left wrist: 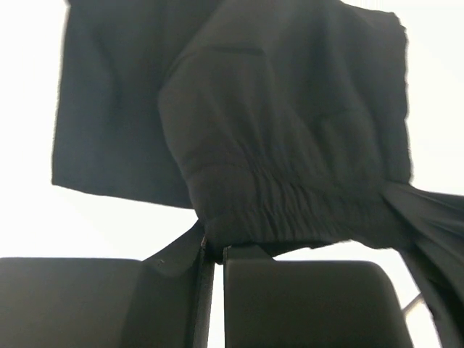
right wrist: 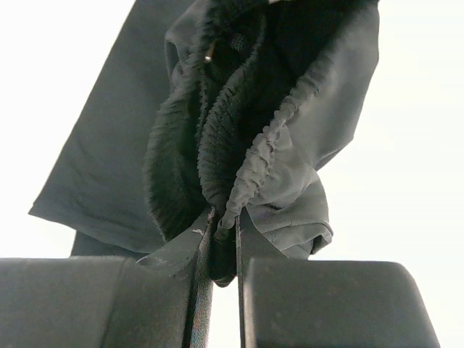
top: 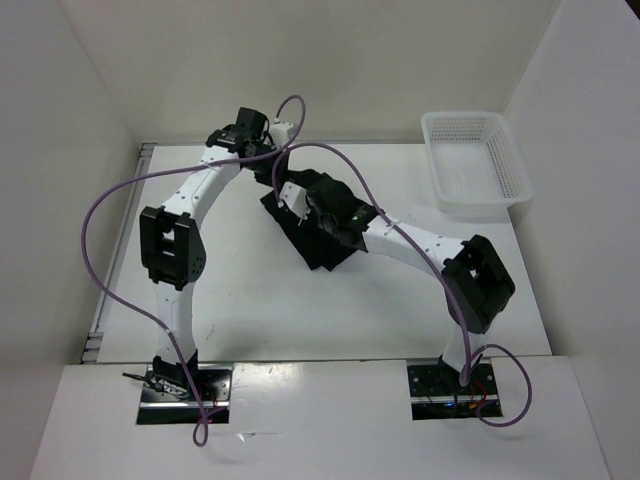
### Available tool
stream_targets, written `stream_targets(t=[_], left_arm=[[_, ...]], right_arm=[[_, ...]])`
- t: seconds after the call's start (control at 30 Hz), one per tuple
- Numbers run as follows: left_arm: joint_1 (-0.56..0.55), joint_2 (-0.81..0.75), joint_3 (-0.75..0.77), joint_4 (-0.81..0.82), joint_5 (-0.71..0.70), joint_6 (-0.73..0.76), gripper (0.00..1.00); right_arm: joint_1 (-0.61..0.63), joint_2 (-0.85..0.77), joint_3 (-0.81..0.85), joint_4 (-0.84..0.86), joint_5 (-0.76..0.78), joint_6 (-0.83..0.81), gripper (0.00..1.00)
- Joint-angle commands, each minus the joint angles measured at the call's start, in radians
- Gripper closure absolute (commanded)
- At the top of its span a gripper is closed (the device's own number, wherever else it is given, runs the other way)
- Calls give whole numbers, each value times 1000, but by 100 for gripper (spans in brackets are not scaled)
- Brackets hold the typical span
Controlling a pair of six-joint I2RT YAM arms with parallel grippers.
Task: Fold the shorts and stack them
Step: Fold the shorts
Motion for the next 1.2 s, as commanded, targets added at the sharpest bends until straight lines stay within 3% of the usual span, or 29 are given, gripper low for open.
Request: stream_targets(t=[0.0, 0.37, 0.4, 0.43, 0.5, 0.53, 0.63, 0.8, 0.9, 1.0, 1.1, 1.17], left_arm=[[31, -15, 29, 10, -36, 5, 91], [71, 37, -149, 125, -121, 5, 88], [71, 48, -166, 125, -134, 5, 88], [71, 48, -189, 138, -145, 5, 88], [71, 48, -213, 155, -165, 5, 88], [71, 48, -224, 166, -176, 5, 88], [71, 48, -256, 175, -176, 5, 87], [71, 29, -292, 197, -185, 5, 84], [71, 29, -292, 197, -185, 5, 82], [71, 39, -281, 197, -185, 5, 82], [71, 49, -258, 188, -185, 5, 80], [71, 49, -247, 188, -185, 5, 78]], right_arm=[[-1, -17, 74, -78, -83, 55, 100], [42, 42, -29, -36, -178, 234, 100], [42, 56, -29, -36, -202, 265, 97], [42, 56, -29, -36, -222, 276, 87], [42, 67, 17, -61, -320, 286, 81], [42, 67, 34, -85, -357, 286, 68], [51, 78, 101, -143, -477, 276, 53], [51, 14, 201, -194, -525, 251, 49], [42, -36, 210, -175, -525, 272, 48], [4, -57, 118, -70, -379, 355, 50], [-65, 8, -6, 55, -183, 366, 57], [-103, 45, -17, 115, -135, 366, 59]])
